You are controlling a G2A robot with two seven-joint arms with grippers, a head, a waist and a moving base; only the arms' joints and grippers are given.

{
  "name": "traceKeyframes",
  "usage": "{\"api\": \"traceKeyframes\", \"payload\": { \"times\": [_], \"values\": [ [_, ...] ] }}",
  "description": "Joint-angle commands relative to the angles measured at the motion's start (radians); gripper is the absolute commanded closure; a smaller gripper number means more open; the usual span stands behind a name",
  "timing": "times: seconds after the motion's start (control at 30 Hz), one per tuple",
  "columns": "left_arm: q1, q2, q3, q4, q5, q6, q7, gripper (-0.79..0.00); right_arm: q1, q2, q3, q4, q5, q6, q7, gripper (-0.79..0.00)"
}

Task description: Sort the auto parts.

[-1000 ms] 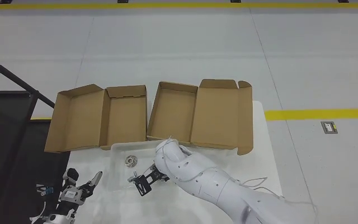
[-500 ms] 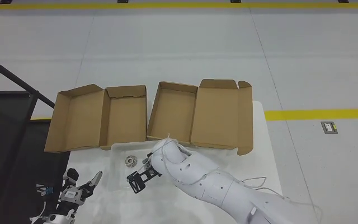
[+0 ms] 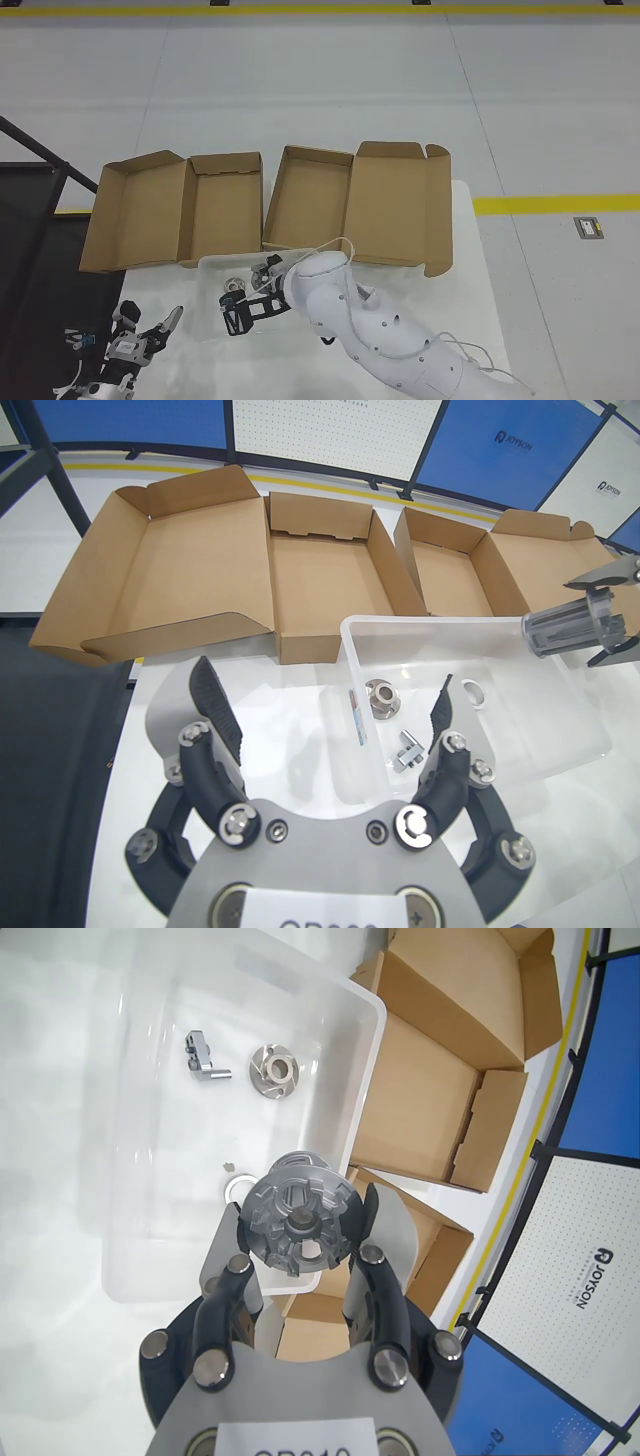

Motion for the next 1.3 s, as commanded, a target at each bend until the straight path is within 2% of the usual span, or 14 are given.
{"api": "traceKeyframes", "payload": {
  "times": [0.0, 0.2, 0.4, 0.7, 0.93, 1.27],
  "values": [
    [0.0, 0.0, 0.0, 0.0, 0.0, 0.0, 0.0, -0.785, 0.002, -0.001, -0.003, 0.002, -0.001, 0.0, -0.001, 0.0],
    [0.0, 0.0, 0.0, 0.0, 0.0, 0.0, 0.0, -0.785, 0.002, -0.001, -0.003, 0.002, -0.001, 0.0, -0.001, 0.0],
    [0.0, 0.0, 0.0, 0.0, 0.0, 0.0, 0.0, -0.785, 0.003, 0.0, 0.065, 0.076, 0.03, 0.105, -0.107, 0.0],
    [0.0, -0.001, -0.002, 0.007, 0.018, -0.041, 0.018, -0.785, 0.181, -0.06, 0.107, 0.441, 0.191, 0.314, -0.215, 0.0],
    [0.004, 0.0, -0.008, 0.01, 0.041, -0.084, 0.029, -0.785, 0.331, -0.122, 0.088, 0.773, 0.32, 0.34, -0.291, 0.0],
    [0.01, -0.001, -0.009, 0.014, 0.068, -0.115, 0.051, -0.785, 0.436, -0.188, 0.073, 1.112, 0.418, 0.311, -0.37, 0.0]
  ]
}}
